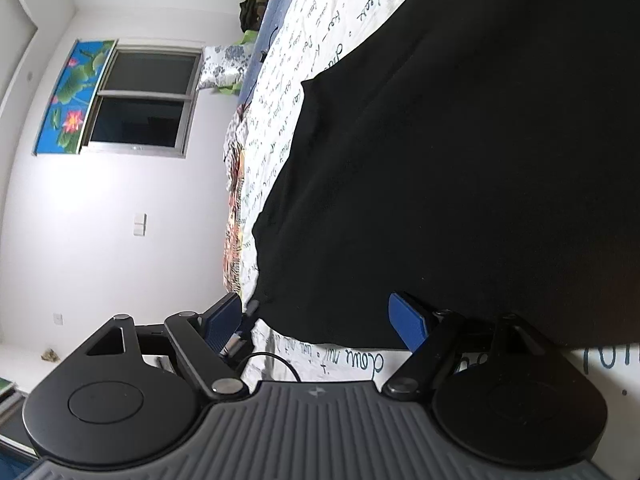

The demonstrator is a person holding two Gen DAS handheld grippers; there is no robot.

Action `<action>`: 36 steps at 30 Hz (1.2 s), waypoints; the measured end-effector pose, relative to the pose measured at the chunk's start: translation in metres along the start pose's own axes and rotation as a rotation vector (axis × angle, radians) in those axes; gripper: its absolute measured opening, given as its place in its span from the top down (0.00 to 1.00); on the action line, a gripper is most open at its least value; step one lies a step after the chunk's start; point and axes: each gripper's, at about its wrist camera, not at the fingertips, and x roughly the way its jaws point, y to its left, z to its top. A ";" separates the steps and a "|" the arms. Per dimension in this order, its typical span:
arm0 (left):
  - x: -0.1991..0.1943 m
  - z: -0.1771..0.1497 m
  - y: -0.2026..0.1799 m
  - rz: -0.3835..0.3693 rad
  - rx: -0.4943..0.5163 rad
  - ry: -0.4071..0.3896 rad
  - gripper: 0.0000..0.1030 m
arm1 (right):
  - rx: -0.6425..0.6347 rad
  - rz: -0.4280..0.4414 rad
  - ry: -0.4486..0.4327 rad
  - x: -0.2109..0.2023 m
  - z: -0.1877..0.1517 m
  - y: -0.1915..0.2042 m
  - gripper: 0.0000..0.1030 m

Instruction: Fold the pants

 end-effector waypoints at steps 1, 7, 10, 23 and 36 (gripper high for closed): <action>0.008 -0.002 0.005 0.001 -0.008 0.024 0.89 | -0.006 -0.001 0.001 0.000 0.000 0.000 0.22; -0.011 -0.012 -0.009 -0.072 0.068 -0.045 0.69 | -0.005 0.014 -0.014 -0.002 -0.001 0.000 0.22; -0.032 -0.017 -0.014 -0.156 0.075 -0.050 0.56 | 0.009 0.025 -0.055 -0.021 -0.005 0.001 0.21; -0.043 -0.104 -0.140 -0.232 0.525 -0.149 0.38 | 0.190 -0.098 -0.828 -0.284 -0.060 -0.065 0.21; 0.055 -0.231 -0.228 -0.315 0.815 0.062 0.34 | 0.321 -0.235 -0.964 -0.355 -0.057 -0.117 0.21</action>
